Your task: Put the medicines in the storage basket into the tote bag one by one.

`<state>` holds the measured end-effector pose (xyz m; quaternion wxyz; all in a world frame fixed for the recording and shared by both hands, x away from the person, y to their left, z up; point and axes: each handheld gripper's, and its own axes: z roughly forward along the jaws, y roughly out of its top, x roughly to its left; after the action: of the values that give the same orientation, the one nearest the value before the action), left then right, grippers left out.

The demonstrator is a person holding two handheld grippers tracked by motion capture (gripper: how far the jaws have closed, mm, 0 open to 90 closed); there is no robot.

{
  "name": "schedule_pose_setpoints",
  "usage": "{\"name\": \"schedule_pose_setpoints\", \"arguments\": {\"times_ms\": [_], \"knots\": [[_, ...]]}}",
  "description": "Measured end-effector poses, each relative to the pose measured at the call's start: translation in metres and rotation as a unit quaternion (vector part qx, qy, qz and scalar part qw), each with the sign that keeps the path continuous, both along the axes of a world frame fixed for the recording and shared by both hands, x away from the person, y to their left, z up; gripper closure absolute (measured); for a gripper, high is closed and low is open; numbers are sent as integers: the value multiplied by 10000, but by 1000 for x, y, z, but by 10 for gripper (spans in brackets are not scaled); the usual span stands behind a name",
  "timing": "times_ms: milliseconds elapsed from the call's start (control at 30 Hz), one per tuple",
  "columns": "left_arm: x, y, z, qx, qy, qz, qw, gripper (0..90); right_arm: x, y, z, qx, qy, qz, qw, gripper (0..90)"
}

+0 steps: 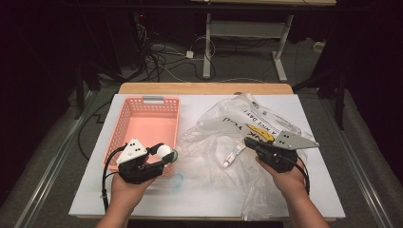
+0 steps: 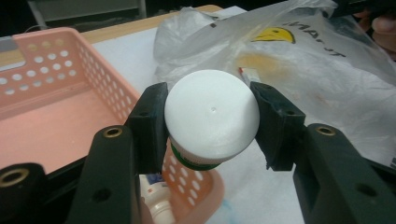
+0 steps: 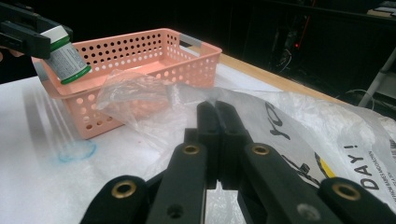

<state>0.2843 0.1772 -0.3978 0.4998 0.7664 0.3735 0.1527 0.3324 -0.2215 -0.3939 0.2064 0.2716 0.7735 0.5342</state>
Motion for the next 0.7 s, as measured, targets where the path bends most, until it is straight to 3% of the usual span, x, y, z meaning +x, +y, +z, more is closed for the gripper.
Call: {"name": "schedule_pose_setpoints", "arguments": {"times_ms": [400, 700], "knots": [[-4, -23, -8, 104, 15, -306, 9995, 485, 0, 0, 0, 7, 14, 0, 10000, 900], [-4, -38, -18, 150, 151, -486, 9986, 485, 0, 0, 0, 8, 5, 10, 10000, 900]]}}
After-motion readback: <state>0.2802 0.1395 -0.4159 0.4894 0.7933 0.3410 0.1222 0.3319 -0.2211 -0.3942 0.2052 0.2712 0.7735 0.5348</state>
